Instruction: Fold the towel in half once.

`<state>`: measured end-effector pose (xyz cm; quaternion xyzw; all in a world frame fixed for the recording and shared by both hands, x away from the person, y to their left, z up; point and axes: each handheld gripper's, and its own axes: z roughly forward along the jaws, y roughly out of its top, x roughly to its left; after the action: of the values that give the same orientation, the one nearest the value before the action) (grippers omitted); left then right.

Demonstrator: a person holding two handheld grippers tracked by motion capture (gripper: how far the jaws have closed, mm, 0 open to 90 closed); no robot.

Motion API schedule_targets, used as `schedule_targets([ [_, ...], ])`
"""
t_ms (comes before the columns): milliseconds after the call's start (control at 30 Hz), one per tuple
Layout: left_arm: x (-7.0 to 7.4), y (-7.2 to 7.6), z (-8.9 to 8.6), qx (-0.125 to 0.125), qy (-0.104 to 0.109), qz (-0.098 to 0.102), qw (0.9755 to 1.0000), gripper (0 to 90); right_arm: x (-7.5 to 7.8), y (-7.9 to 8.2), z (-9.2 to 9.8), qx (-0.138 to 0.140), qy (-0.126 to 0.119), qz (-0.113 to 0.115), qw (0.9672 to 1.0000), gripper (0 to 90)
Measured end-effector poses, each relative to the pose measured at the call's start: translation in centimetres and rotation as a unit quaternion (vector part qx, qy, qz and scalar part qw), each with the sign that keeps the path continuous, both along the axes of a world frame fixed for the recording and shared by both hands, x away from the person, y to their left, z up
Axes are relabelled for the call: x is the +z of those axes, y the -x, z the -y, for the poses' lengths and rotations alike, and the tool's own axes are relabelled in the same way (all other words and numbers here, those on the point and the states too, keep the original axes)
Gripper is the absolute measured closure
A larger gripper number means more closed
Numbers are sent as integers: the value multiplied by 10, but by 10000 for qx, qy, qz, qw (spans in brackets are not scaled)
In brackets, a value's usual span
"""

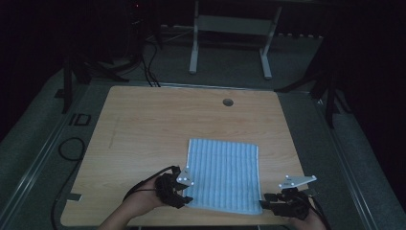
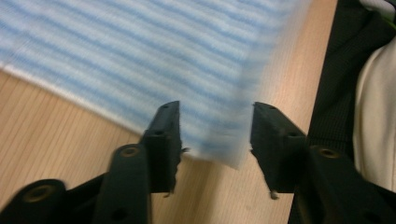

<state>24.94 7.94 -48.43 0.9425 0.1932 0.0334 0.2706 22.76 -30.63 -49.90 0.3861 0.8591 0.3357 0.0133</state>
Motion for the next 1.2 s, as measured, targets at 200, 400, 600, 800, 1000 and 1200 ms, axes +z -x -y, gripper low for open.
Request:
schedule_targets([
  [200, 8, -15, -4, 124, 50, 38, 9999, 495, 14, -12, 7, -254, -72, 210, 9994, 582],
  [400, -5, -40, -3, 453, 104, -123, 9988, 495, 15, -46, -8, -122, 192, 306, 9993, 551],
  [600, -14, -63, -8, 711, 99, -212, 9972, 494, 12, -82, -21, 66, 385, 281, 9988, 517],
  [800, -13, -89, -12, 890, 217, -227, 9955, 476, 14, -116, -22, -23, 576, 245, 9980, 509],
  [1000, -12, -114, -13, 1193, 286, -77, 9924, 449, 18, -150, -17, -257, 667, 253, 9971, 495],
  [1200, -12, -137, -9, 1344, 317, -60, 9904, 448, 22, -173, -12, -398, 774, 220, 9960, 481],
])
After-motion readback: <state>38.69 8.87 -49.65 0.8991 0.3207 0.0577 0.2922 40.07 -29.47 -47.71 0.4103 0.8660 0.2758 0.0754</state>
